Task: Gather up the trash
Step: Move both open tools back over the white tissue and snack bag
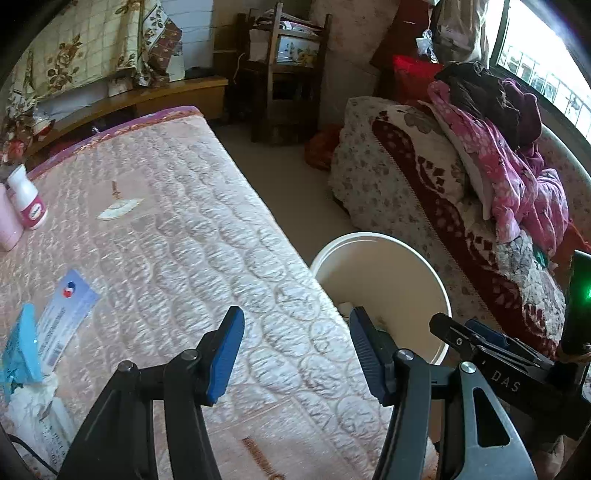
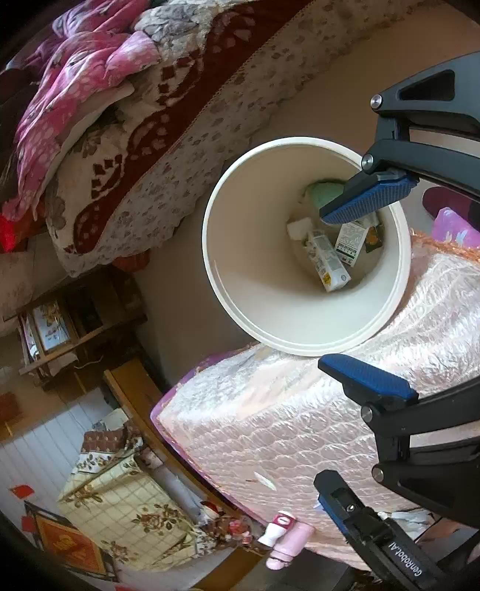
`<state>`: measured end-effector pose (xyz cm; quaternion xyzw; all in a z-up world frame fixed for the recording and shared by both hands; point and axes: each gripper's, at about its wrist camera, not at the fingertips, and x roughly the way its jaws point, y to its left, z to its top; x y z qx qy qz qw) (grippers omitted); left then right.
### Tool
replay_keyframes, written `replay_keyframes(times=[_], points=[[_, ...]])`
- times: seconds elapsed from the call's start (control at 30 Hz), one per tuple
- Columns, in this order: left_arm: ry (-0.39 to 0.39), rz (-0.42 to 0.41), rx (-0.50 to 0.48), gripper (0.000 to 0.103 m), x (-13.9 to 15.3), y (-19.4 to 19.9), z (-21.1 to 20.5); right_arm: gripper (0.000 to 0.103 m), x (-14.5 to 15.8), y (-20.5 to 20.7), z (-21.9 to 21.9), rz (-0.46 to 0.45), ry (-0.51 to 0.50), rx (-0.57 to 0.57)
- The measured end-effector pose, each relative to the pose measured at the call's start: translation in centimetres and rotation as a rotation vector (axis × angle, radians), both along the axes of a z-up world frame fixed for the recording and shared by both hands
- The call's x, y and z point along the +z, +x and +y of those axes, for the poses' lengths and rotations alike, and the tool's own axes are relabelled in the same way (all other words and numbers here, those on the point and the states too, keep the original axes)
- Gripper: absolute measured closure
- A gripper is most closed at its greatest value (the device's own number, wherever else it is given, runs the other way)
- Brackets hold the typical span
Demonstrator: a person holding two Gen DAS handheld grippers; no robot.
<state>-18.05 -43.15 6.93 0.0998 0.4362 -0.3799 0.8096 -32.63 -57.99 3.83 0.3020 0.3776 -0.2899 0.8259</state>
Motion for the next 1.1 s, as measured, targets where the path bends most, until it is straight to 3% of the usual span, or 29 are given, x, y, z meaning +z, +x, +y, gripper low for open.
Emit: replay_keyframes(times=[0.5,0.77,1.1], points=[[0.009,-0.055,0.088,0.037,1.3,0.1,6.2,0.026,1.4,1.8,4.7,-0.003,-0.031,0.084],[0.003,-0.034,0.164,0.032,1.7,1.2,11.1,0.026,1.8,3.5,8.2,-0.001,-0.036,0.159],[0.079,-0.064,0.254,0.032,2.2,3.3,19.0,0.026,1.6,7.0,14.2,0.013,-0.021,0.318]])
